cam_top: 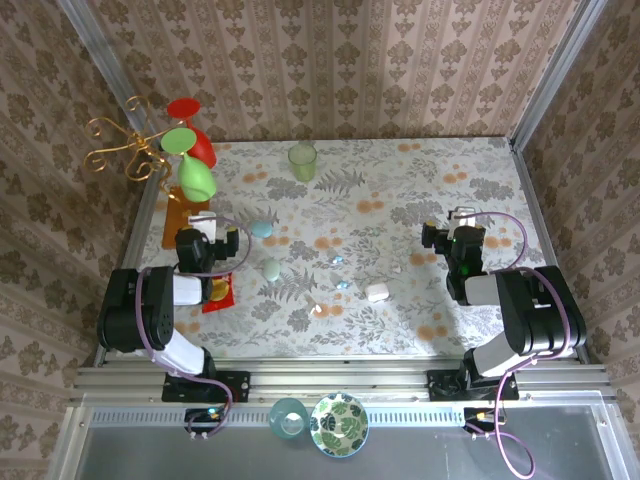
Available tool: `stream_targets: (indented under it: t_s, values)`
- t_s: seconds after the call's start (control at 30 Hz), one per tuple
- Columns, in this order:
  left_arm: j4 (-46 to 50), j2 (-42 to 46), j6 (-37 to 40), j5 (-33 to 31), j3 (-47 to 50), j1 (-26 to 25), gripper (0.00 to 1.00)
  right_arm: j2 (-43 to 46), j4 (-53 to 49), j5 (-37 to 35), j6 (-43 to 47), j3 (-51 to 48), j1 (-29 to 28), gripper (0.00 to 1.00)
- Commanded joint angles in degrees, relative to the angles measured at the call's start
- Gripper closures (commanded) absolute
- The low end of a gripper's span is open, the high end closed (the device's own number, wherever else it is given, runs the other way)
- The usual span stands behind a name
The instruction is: Insert the wireless bluetooth earbuds into the charging case
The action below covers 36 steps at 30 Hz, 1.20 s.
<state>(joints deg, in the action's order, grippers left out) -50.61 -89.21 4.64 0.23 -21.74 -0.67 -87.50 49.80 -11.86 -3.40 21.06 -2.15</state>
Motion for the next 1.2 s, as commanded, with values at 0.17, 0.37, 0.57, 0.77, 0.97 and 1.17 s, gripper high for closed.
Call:
stream_targets:
  t_s: [0.17,0.37,0.57,0.77,0.97,1.17]
  values:
    - [-1.16,0.17,-0.70,0.21,-1.04,0.12,0.00,-0.43,2.13,-2.04,-0.64,0.91,-0.22,0.00]
    - [-1.16,0.15,-0.84,0.22,-1.03,0.09,0.00,-0.40,1.98,-2.03,-0.72,0.96,-0.25,0.00]
    - [-2.59,0.47,-0.28,1.83,-0.17,-0.01,0.00,-0.30,2.31,-1.94,-0.73,0.69,-0.22,0.00]
    - [3.20,5.16,2.41,7.38,-0.92,-0.47,0.00,4.44,-2.60,-1.72,-0.47,1.24,-0.23,0.00]
    - [13.01,9.44,5.18,12.31,-3.29,-1.97,0.00,12.28,-11.82,0.70,-0.71,2.38,-0.22,0.00]
    - [24.20,12.40,8.98,13.70,-4.89,-4.79,0.00,19.23,-20.47,3.88,-1.55,4.26,-1.60,0.00]
